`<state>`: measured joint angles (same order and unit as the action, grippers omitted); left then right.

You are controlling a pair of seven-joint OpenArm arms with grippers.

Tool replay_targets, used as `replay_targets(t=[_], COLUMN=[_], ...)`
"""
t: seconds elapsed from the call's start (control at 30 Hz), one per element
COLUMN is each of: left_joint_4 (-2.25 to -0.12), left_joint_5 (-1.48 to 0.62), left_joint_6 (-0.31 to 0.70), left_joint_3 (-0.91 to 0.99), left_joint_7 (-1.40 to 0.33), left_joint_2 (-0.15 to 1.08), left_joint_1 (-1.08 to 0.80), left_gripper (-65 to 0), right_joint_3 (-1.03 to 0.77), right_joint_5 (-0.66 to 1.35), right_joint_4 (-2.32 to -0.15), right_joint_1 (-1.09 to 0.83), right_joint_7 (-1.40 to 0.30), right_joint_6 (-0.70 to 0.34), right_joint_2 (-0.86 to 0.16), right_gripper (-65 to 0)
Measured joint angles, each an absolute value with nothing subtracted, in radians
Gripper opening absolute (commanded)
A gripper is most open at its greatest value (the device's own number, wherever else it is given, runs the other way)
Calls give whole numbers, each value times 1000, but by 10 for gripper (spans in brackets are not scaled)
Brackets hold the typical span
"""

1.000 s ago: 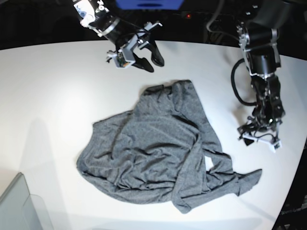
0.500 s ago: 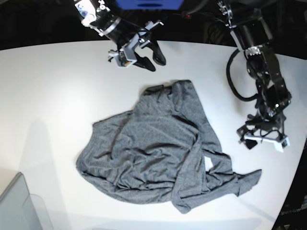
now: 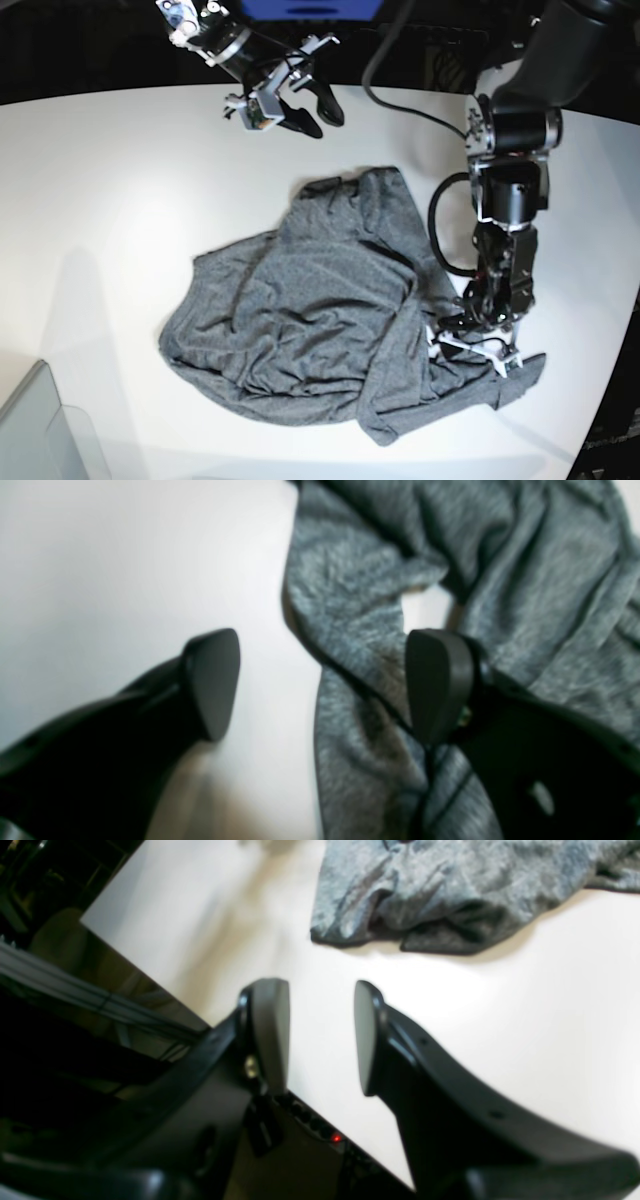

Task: Layout the t-shirt on the table in an organized manner, then fold the t-shirt properly
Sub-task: 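Pull the grasped sleeve with the left gripper outward, spreading it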

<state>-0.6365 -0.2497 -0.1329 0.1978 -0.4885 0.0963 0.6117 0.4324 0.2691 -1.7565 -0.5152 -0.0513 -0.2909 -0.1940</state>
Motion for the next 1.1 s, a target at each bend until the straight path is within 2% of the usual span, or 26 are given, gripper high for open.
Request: replay_targets(t=[0.17, 0.27, 0.33, 0.53, 0.57, 0.73, 0.9, 1.0, 1.1], left_joint_4=[-453, -413, -397, -341, -339, -351, -378, -498, -707], left_joint_5=[-171, -137, -118, -120, -118, -117, -158, -251, -319], left_joint_6=[-135, -134, -135, -123, -120, -120, -79, -43, -51], left_joint_3=[149, 146, 146, 147, 147, 149, 172, 258, 337], left_joint_7=[-322, -294, -290, -238, -237, -225, -159, -220, -308], left_joint_2=[101, 99, 100, 107, 105, 105, 139, 187, 245], left_joint_1=[673, 680, 685, 694, 694, 672, 606, 515, 355], left_gripper=[-152, -170, -251, -623, -650, -650, -650, -650, -650], right_joint_3=[432, 432, 432, 435, 435, 435, 437, 434, 434], right_joint_5=[268, 268, 267, 268, 268, 267, 268, 266, 266], right_joint_4=[-1757, -1757, -1757, -1757, -1757, -1757, -1757, -1757, -1757], right_joint_1=[-531, -543, -543, -542, -542, -542, -542, -542, -535], right_joint_7=[-52, -52, -52, -52, -52, -52, -52, -53, -52], right_joint_6=[-291, -291, -291, -291, -291, -290, -292, -290, -292], right_joint_2=[-192, -191, -191, -191, -191, -193, -213, -237, -235], right_gripper=[-428, -428, -428, -428, -428, -428, -428, -428, -428])
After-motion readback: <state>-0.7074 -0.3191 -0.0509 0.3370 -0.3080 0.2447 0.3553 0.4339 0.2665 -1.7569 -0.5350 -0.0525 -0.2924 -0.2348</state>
